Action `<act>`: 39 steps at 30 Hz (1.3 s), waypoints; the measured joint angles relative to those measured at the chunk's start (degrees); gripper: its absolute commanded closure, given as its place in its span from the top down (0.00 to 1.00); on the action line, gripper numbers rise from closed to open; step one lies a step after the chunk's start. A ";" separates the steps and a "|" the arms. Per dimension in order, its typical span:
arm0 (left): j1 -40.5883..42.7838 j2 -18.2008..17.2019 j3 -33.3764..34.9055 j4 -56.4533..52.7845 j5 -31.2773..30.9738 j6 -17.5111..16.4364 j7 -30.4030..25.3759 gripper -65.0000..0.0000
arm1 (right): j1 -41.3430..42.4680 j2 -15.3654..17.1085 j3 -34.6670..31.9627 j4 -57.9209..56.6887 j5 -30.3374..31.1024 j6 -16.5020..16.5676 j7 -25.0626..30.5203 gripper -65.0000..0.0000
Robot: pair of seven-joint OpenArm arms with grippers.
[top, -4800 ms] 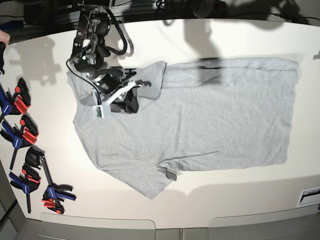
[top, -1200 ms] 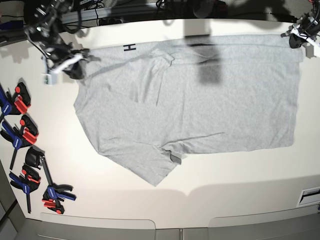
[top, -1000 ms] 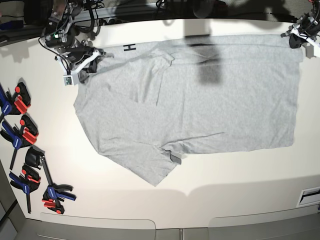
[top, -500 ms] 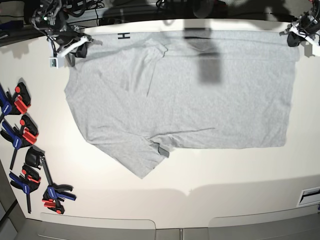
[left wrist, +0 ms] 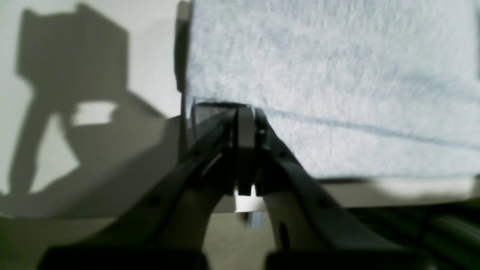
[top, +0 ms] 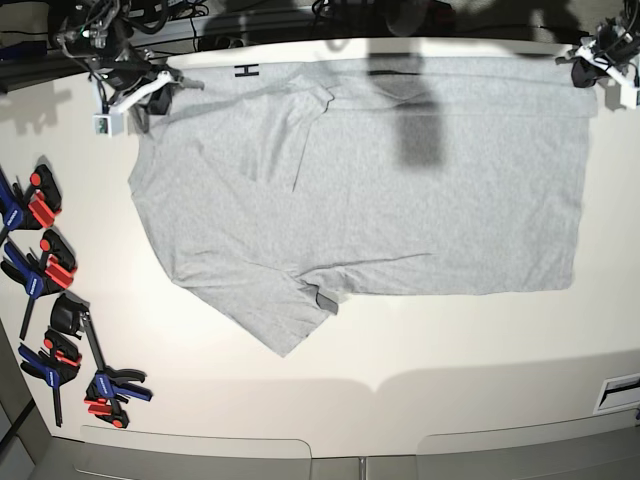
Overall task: Fold the T-shirt properly
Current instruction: 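Release and move the right gripper to the side edge below the sleeve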
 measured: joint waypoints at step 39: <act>-0.04 0.15 0.00 15.15 7.78 1.68 -1.66 0.27 | 62.62 17.25 -20.50 -68.04 -6.73 4.00 12.68 0.49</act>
